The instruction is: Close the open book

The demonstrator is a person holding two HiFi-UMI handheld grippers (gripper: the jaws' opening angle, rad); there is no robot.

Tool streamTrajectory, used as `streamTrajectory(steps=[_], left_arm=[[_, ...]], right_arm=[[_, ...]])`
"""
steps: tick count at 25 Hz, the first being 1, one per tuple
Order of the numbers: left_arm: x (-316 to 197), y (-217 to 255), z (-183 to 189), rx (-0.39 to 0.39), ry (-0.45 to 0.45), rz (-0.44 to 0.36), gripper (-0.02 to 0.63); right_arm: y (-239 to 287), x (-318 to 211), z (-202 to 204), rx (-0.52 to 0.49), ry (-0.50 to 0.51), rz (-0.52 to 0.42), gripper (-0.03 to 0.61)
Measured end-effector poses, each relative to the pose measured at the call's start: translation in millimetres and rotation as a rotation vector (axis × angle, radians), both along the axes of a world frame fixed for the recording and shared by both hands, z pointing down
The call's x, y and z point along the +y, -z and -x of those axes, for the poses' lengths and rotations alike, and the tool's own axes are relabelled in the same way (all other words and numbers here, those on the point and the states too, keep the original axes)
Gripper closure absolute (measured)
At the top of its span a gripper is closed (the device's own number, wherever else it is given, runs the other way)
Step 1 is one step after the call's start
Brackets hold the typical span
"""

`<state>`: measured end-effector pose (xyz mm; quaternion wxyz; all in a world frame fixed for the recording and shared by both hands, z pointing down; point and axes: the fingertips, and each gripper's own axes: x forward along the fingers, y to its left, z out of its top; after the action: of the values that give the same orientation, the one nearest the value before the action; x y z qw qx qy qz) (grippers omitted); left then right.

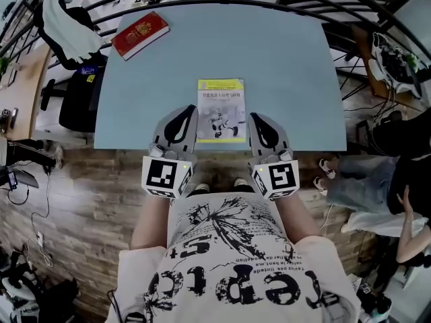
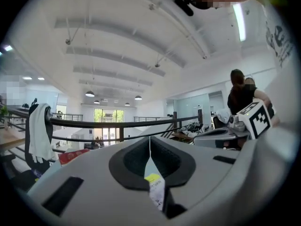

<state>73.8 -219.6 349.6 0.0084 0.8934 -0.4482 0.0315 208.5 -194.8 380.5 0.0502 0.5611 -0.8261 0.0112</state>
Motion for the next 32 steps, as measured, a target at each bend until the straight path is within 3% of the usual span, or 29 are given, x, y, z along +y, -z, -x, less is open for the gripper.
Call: streamTrajectory(steps=[4,13,32], left_arm=[[10,20,4,-0.021,-0.018,-0.065,0.591],[5,27,16,0.024,-0.014,-0.048,0.592],[2,25,12,0.036,0.003,-0.026,0.592]], right_arm=[[13,3,0,0.007,-0.022,-0.032,0.569],[25,2,3,0.012,-0.042,-0.047,0.571],[30,-2,-2,0.027,-0.035,-0.066,0.571]])
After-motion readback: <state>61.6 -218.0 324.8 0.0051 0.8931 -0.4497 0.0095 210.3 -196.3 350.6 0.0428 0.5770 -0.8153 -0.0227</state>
